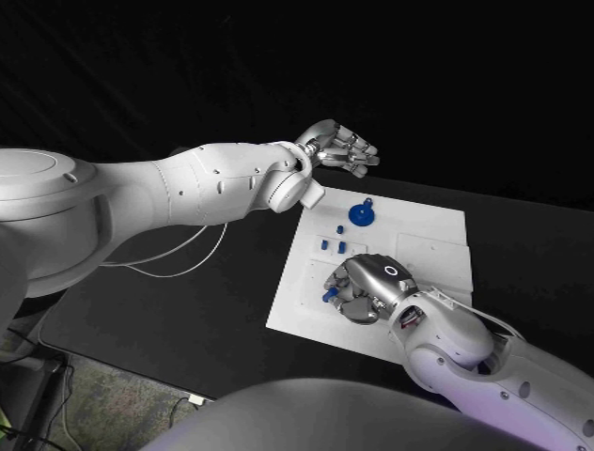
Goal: Assemble the parts on the task board
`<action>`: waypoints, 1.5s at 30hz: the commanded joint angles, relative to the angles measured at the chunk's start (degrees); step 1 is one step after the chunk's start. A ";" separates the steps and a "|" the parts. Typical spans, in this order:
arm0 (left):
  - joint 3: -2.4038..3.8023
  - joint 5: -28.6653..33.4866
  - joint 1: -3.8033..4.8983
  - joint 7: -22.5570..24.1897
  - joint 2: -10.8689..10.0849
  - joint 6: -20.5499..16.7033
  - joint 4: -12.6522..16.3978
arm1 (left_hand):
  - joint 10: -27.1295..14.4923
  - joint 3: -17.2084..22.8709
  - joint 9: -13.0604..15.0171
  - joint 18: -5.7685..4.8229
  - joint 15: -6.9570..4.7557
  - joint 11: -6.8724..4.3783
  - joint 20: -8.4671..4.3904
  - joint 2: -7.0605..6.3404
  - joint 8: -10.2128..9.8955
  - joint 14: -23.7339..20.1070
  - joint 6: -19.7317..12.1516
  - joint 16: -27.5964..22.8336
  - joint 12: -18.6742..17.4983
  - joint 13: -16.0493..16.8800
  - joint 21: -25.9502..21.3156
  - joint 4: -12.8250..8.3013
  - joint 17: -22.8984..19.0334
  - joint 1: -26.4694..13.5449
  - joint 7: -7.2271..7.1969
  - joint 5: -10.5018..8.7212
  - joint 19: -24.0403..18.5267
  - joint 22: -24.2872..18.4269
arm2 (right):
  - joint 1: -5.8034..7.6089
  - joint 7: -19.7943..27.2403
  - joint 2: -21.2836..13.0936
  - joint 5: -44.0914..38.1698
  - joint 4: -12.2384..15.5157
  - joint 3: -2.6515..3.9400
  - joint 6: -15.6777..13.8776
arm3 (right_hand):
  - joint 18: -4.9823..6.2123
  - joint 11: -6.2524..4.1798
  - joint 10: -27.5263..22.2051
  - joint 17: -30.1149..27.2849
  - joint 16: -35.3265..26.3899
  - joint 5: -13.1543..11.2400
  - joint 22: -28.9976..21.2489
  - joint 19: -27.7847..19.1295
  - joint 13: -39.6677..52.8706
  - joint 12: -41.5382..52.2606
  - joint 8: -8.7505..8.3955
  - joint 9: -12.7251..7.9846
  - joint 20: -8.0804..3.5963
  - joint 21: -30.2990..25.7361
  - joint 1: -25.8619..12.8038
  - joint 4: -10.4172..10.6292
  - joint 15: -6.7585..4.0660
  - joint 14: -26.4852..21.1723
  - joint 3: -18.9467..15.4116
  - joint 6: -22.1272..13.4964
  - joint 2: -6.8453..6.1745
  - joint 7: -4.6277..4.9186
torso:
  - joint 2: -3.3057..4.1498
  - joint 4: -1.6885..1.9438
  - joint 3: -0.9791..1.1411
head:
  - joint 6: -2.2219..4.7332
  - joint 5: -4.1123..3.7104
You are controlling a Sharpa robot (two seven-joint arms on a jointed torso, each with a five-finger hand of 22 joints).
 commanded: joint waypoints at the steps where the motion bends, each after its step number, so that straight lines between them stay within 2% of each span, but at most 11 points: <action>1: 0.04 0.10 0.06 0.28 0.13 0.77 0.04 | -0.44 -0.17 0.06 -1.16 0.17 -0.07 -0.10 0.24 0.05 -0.24 -0.38 -0.09 -0.07 0.00 0.19 -0.23 0.06 0.25 -0.16 -0.13 0.27 -0.06 | -0.04 -1.05 0.12 -1.99 -0.16 -0.11 2.15 | 1.07 -1.57 1.83 0.08 -0.33 0.33 0.06 2.43 0.04 0.36 0.20 0.01 -0.41 -0.09 0.13 -0.39 -0.39 -0.14 -0.02 0.64 0.81 -0.40 | 0.00 0.04 -0.02 | 0.01 -0.08; 6: 0.04 0.10 0.06 0.25 0.18 0.81 -0.05 | -0.44 -0.17 0.06 -1.16 0.17 -0.07 -0.10 0.24 0.05 -0.24 -0.38 -0.09 -0.07 0.00 0.19 -0.23 0.06 0.25 -0.16 -0.13 0.27 -0.06 | -0.03 -1.67 0.47 -2.63 -0.39 -0.25 2.81 | 1.11 -1.53 1.69 0.12 -0.35 0.33 -0.05 2.34 0.03 0.35 0.19 -0.03 -0.39 -0.62 0.05 -0.36 -0.37 -0.12 -0.03 0.53 0.88 -0.37 | 0.01 0.01 -0.07 | 0.01 -0.15; 11: 0.04 0.10 0.06 0.24 0.31 0.88 -0.08 | -0.44 -0.17 0.06 -1.16 0.17 -0.07 -0.10 0.24 0.05 -0.24 -0.38 -0.09 -0.07 0.00 0.19 -0.23 0.06 0.25 -0.16 -0.13 0.27 -0.06 | -0.02 -1.85 1.01 -2.64 -0.81 -1.12 3.30 | 1.25 -1.19 0.08 0.16 -0.33 0.41 -0.36 2.13 -0.05 0.27 0.13 -0.39 -0.14 -1.77 -0.33 -0.21 0.00 -0.17 -0.93 -0.77 0.28 0.01 | -0.03 0.02 -0.04 | 0.01 -0.26; 13: 0.03 0.10 0.06 0.24 0.33 0.88 -0.10 | -0.44 -0.17 0.06 -1.16 0.17 -0.07 -0.10 0.24 0.05 -0.24 -0.38 -0.09 -0.07 0.00 0.19 -0.23 0.06 0.25 -0.16 -0.13 0.27 -0.06 | -0.02 -1.72 1.14 -2.21 -0.94 -1.43 2.91 | 1.57 -0.93 -1.05 0.14 -0.18 1.01 -0.55 2.10 -0.03 0.26 0.08 -0.64 0.18 -2.35 -1.04 0.39 0.24 -0.26 -3.28 -1.89 -0.53 0.12 | -0.02 0.02 -0.04 | 0.01 -0.30; 17: 0.03 0.10 0.06 0.23 0.29 0.88 -0.11 | -0.44 -0.17 0.06 -1.16 0.17 -0.07 -0.10 0.24 0.05 -0.24 -0.38 -0.09 -0.07 0.00 0.19 -0.23 0.06 0.25 -0.16 -0.13 0.27 -0.06 | -0.01 -1.33 1.17 -0.98 -1.05 -1.85 0.68 | 2.87 1.50 -8.50 -0.06 0.02 3.82 -1.37 2.12 -0.30 0.24 0.03 -1.08 1.25 -4.23 -2.95 1.53 1.65 -0.39 -9.26 -7.70 -3.74 1.21 | -0.01 0.00 0.00 | 0.01 -0.36; 18: 0.03 0.10 0.06 0.23 0.28 0.88 -0.11 | -0.44 -0.17 0.06 -1.16 0.17 -0.07 -0.10 0.24 0.05 -0.24 -0.38 -0.09 -0.07 0.00 0.19 -0.23 0.06 0.25 -0.16 -0.13 0.27 -0.06 | -0.01 -1.28 1.13 -0.79 -1.03 -1.90 0.18 | 3.50 1.65 -10.00 -0.14 0.15 4.23 -1.65 2.28 -0.24 0.63 0.13 -0.96 1.66 -4.69 -2.28 1.61 1.86 -0.38 -11.07 -8.97 -3.91 0.43 | 0.00 0.01 0.00 | 0.01 -0.41; 23: 0.03 0.10 0.06 0.22 0.24 0.93 -0.12 | -0.48 -0.37 0.07 -1.19 0.20 -0.06 -0.03 0.30 0.05 -0.27 -0.39 -0.08 -0.07 0.00 0.16 0.03 0.08 0.03 -0.20 -0.76 0.28 -0.32 | -0.01 -1.08 0.82 -0.07 -0.98 -2.05 -2.78 | 4.77 2.55 -13.63 -0.61 0.60 4.97 -2.62 2.28 -0.20 1.82 0.13 -0.95 2.64 -6.06 0.18 2.08 2.57 -0.75 -18.27 -11.23 -3.82 -0.05 | -0.02 -0.05 0.01 | 0.01 -0.62; 34: 0.02 0.10 0.06 -0.07 -0.08 1.28 0.02 | -0.50 -0.44 0.07 -1.18 0.21 -0.06 -0.03 0.30 0.06 -0.32 -0.42 -0.09 -0.06 0.01 0.11 -0.02 0.09 0.25 -0.17 -0.76 0.32 -0.48 | -0.01 -0.22 -1.29 2.38 1.27 -1.99 -9.15 | 5.79 3.49 -19.95 -1.61 1.89 5.99 -3.99 2.32 -0.29 6.72 0.10 -0.97 3.40 -6.75 3.42 6.21 3.27 -1.27 -23.55 -14.23 -5.72 -0.22 | -0.03 -0.10 0.07 | 0.01 -1.51; 38: 0.02 0.10 0.06 -0.09 -0.24 1.26 0.01 | -0.50 -0.44 0.07 -1.18 0.21 -0.06 -0.03 0.30 0.06 -0.32 -0.42 -0.09 -0.06 0.01 0.11 -0.02 0.09 0.25 -0.17 -0.76 0.32 -0.48 | 0.01 0.16 -2.76 3.44 3.27 -0.94 -11.00 | 5.85 3.35 -19.60 -1.74 1.94 6.15 -4.13 2.35 -0.29 7.06 0.13 -0.96 3.39 -6.60 3.35 6.43 3.23 -1.22 -23.81 -14.30 -5.71 -0.23 | -0.07 -0.17 0.06 | 0.41 -2.26; 41: 0.02 0.10 0.06 -0.09 -0.30 1.24 -0.02 | -0.50 -0.44 0.07 -1.18 0.21 -0.06 -0.03 0.30 0.06 -0.32 -0.42 -0.09 -0.06 0.01 0.11 -0.02 0.09 0.25 -0.17 -0.76 0.32 -0.48 | 0.01 0.57 -3.94 5.13 4.63 0.55 -11.65 | 5.81 3.11 -18.84 -1.83 1.98 6.07 -4.15 2.39 -0.28 7.44 0.13 -0.95 3.34 -6.29 3.31 6.55 3.11 -1.14 -23.88 -14.10 -5.29 -0.15 | -0.05 -0.08 0.05 | 0.72 -2.96; 45: 0.01 0.10 0.04 -0.08 -0.48 1.29 -0.05 | -0.50 -0.44 0.07 -1.18 0.21 -0.06 -0.03 0.30 0.06 -0.32 -0.42 -0.09 -0.06 0.01 0.11 -0.02 0.09 0.25 -0.17 -0.76 0.32 -0.48 | 0.03 1.64 -6.52 13.37 5.97 3.98 -11.80 | 4.55 1.52 -12.97 -2.08 2.09 6.13 -3.36 2.57 -0.38 7.77 0.08 -0.97 2.53 -3.24 2.04 6.72 2.01 -0.57 -22.34 -12.96 -2.80 0.99 | -0.11 -0.12 0.07 | 1.57 -4.64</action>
